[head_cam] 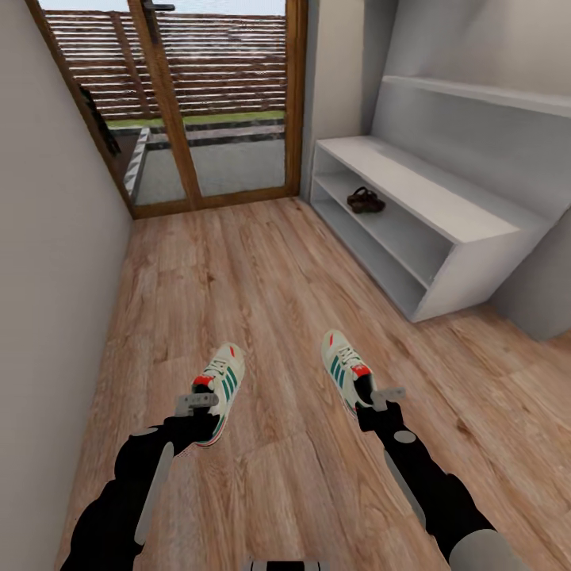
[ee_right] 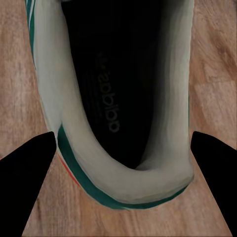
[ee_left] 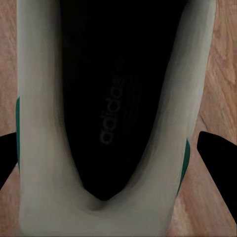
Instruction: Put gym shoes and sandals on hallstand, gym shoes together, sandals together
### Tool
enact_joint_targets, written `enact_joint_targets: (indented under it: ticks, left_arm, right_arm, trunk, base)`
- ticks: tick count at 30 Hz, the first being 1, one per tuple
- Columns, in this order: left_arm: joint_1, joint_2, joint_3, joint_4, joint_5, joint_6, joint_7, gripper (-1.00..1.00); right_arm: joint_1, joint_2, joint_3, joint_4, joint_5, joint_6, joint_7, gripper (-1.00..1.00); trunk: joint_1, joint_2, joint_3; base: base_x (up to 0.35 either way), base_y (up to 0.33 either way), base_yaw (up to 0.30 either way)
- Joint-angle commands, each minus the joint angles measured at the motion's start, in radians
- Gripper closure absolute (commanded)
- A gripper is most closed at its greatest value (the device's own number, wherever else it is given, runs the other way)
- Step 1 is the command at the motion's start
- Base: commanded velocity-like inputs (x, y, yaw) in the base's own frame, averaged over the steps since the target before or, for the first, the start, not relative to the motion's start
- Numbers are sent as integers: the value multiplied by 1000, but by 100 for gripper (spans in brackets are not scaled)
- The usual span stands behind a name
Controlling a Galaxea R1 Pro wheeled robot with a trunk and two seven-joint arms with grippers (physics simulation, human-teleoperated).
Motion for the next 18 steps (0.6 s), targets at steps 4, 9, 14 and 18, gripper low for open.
enact_joint_targets:
  ticks: [4, 9, 14, 18]
  left_arm:
    - [0, 0, -1, 0, 0, 0, 0, 100]
    - [0, 0, -2, 0, 0, 0, 0, 100]
    - [0, 0, -2, 0, 0, 0, 0, 100]
    - [0, 0, -2, 0, 0, 0, 0, 100]
  right_arm:
    - [0, 0, 0, 0, 1, 0, 0, 100]
    - [0, 0, 0, 0, 1, 0, 0, 100]
    - [0, 0, 0, 0, 1, 0, 0, 100]
    - [0, 0, 0, 0, 1, 0, 0, 100]
  trunk:
    - [0, 0, -4]
    - [0, 0, -8]
    - [0, 0, -8]
    - [0, 0, -8]
  base:
    - [331, 118, 226]
    - [334, 31, 196]
    - [336, 2, 34]
    - [338, 2, 4]
